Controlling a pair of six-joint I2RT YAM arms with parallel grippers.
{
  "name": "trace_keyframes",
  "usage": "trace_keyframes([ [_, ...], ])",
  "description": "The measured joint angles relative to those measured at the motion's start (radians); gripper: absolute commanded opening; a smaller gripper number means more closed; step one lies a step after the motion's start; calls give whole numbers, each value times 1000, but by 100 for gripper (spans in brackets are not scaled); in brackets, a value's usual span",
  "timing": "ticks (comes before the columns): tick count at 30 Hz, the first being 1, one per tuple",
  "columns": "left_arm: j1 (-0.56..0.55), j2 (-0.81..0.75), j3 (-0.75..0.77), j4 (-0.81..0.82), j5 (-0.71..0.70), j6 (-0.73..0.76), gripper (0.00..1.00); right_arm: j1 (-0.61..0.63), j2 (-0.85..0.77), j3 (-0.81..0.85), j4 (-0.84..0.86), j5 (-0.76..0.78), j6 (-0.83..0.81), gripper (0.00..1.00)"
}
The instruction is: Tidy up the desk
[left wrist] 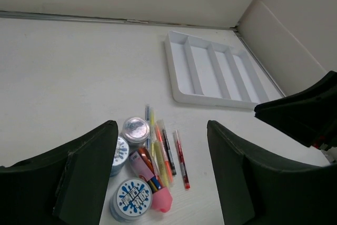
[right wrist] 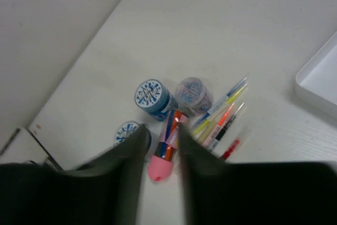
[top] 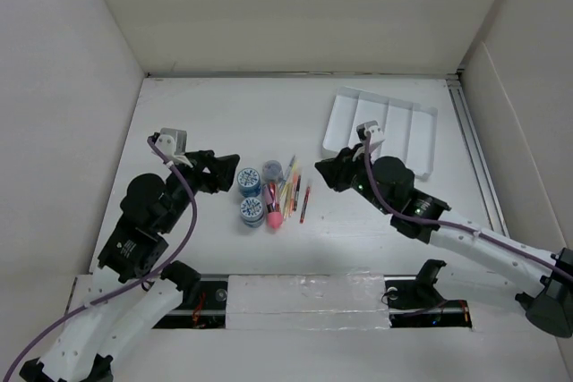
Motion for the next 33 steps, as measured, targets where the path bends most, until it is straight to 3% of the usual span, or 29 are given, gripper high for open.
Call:
trace_keyframes([
  [5,0,10,0,0,9,2,61,18,80,37,-15,-23,-1,0],
  [8,0,-6,-8,1,9,4,52,42,115,48,-23,-23,-5,0],
  [12,0,-33,-13,2,2,3,12,64,175,91,-58,-22,-20,0],
  [15,0,-36,-13,6,0,3,0,100,254,158,-104,-17,-46,0],
  [16,0,-34,-13,5,0,3,0,121,289,183,-117,-11,-58,0],
  [19,0,-28,-13,5,-4,3,4,195,397,252,-155,7,-97,44],
  [20,0,-28,-13,4,-5,3,4,217,436,273,-163,10,-114,52],
  [21,0,-28,-13,4,-9,3,16,247,476,293,-176,18,-132,61],
  [23,0,-32,-13,3,-17,5,28,295,558,329,-200,47,-155,82],
  [24,0,-35,-13,3,-20,2,39,318,595,346,-215,64,-163,87],
  [27,0,-46,-13,4,-27,-1,55,367,679,378,-251,117,-184,94],
  [33,0,-52,-13,2,-69,-18,57,378,748,408,-265,187,-195,95],
])
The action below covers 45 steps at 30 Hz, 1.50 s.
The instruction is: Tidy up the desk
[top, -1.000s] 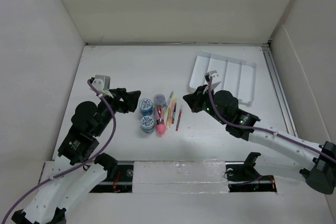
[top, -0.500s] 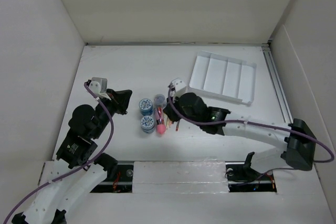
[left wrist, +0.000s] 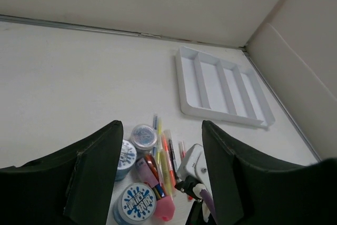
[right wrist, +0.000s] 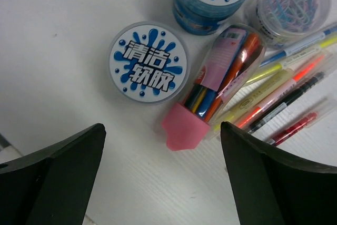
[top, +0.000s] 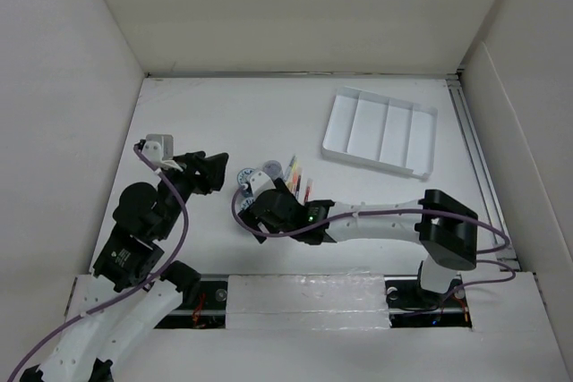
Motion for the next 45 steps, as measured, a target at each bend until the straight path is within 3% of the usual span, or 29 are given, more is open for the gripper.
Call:
trace_keyframes([
  [6,0,-106,-1,-32,-212,-88,69,-1,55,37,52,48,2,93],
  [9,0,-195,-10,-18,-305,-130,70,-1,68,41,67,47,3,93],
  [13,0,-246,-20,-7,-348,-142,70,-1,100,60,87,44,3,92],
  [21,0,-198,-22,-11,-348,-142,70,-2,196,116,138,38,10,87],
  [24,0,-198,-23,-12,-347,-142,70,-1,209,124,150,39,20,79],
  [27,0,-199,-23,-12,-344,-142,70,-2,214,131,156,40,34,60],
  [31,0,-199,-23,-12,-337,-142,70,-2,212,131,159,39,56,58],
  [35,0,-199,-24,-12,-331,-142,70,-4,155,104,160,38,72,58],
  [39,0,-199,-24,-12,-328,-141,70,-35,-5,84,142,33,71,58],
  [42,0,-203,-24,-12,-324,-141,70,-124,-131,84,163,10,81,59],
  [45,0,-208,-24,-11,-319,-141,70,-299,-214,84,207,-6,111,59],
])
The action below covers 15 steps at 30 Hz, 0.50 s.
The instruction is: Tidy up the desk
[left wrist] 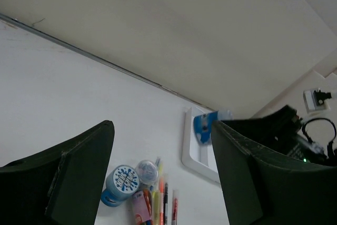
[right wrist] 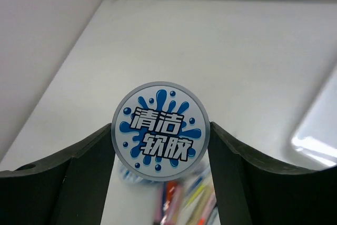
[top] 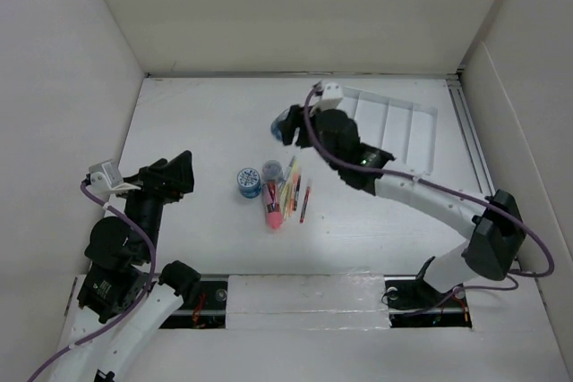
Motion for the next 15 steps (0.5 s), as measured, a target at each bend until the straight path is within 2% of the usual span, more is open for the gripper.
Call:
trace_keyframes([
  [4,0,0,0,0,10,0,70,-235,9,8,22,6,36,59],
  [7,0,0,0,1,14,0,70,-399,129,85,-22,-12,58,59],
  [15,0,2,0,2,22,0,70,-551,420,376,-174,-38,68,59],
])
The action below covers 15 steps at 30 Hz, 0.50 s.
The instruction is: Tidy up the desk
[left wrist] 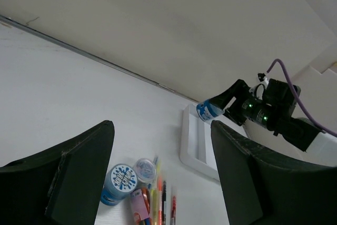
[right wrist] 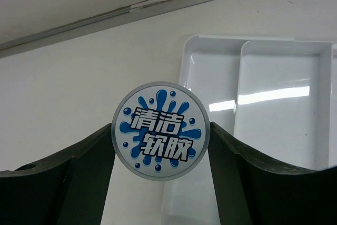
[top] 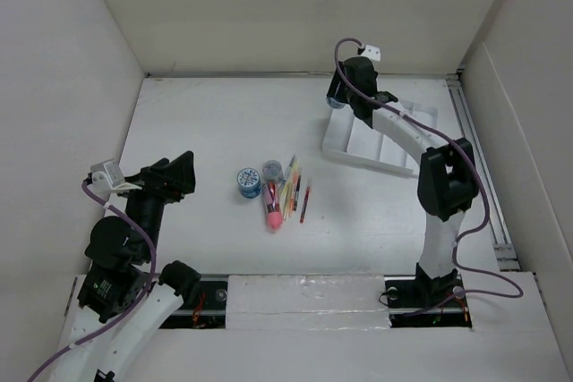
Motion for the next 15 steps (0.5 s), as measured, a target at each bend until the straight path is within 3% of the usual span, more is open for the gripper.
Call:
trace_keyframes([
  [6,0,0,0,0,11,0,70,-49,109,112,-70,-12,-2,59],
  [15,7,5,0,0,22,1,70,-78,165,118,-95,-16,-2,61],
])
